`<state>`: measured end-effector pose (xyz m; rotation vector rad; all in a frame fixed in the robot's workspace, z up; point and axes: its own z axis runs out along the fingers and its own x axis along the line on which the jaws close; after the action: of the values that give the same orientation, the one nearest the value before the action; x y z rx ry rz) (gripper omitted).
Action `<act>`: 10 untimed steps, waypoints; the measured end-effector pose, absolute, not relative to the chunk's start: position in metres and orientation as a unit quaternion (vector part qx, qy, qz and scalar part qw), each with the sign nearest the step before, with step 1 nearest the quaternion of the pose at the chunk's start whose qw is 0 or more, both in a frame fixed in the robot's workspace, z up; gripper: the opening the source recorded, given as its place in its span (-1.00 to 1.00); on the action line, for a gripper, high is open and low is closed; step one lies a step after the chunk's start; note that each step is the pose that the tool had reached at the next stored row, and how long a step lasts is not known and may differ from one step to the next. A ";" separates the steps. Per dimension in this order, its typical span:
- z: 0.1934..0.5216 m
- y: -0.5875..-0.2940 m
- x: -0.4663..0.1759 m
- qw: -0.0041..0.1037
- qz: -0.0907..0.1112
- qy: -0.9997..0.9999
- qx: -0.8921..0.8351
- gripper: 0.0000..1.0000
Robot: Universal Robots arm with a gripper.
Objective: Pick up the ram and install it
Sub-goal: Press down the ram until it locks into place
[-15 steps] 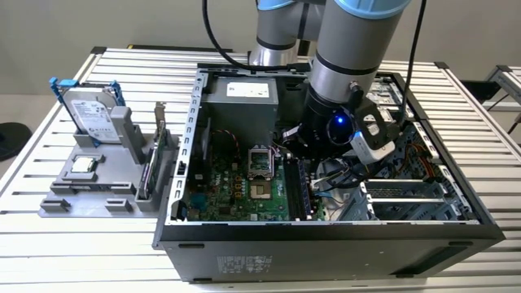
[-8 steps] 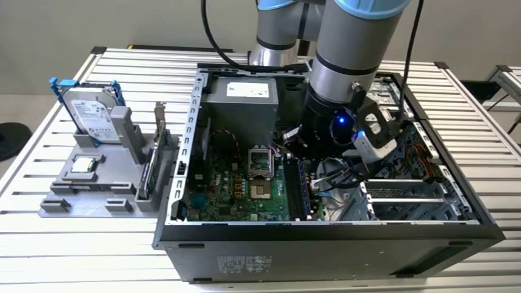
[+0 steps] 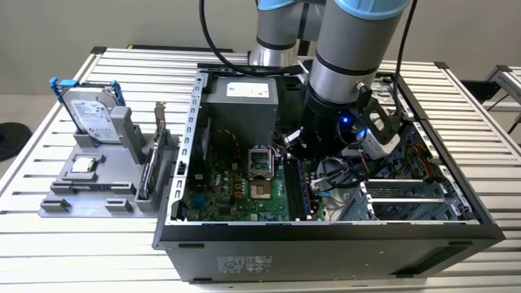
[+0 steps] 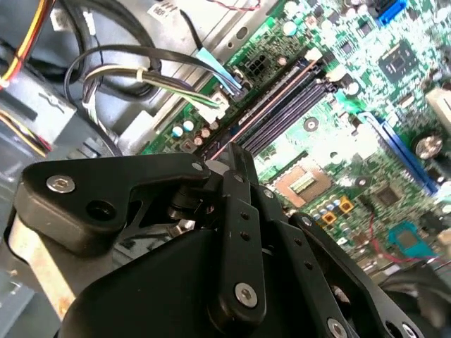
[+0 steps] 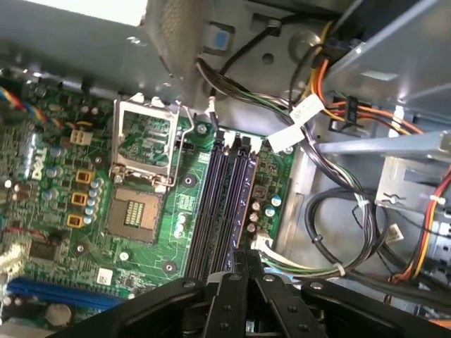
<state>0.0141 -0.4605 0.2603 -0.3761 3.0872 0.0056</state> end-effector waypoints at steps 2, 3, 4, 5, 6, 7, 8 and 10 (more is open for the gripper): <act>0.260 -0.461 0.014 0.015 0.002 0.990 -0.138 -1.00; 0.260 -0.461 0.014 0.015 0.002 0.989 -0.147 -1.00; 0.260 -0.461 0.014 0.015 0.002 0.988 -0.154 -1.00; 0.260 -0.461 0.014 0.015 0.003 0.987 -0.163 -1.00; 0.260 -0.461 0.014 0.014 0.003 0.985 -0.170 -1.00; 0.260 -0.461 0.014 0.014 0.003 0.984 -0.179 -1.00; 0.260 -0.461 0.014 0.014 0.003 0.983 -0.186 -1.00; 0.260 -0.461 0.014 0.013 0.003 0.980 -0.201 -1.00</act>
<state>0.0141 -0.4605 0.2601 -0.6256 3.0516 0.0104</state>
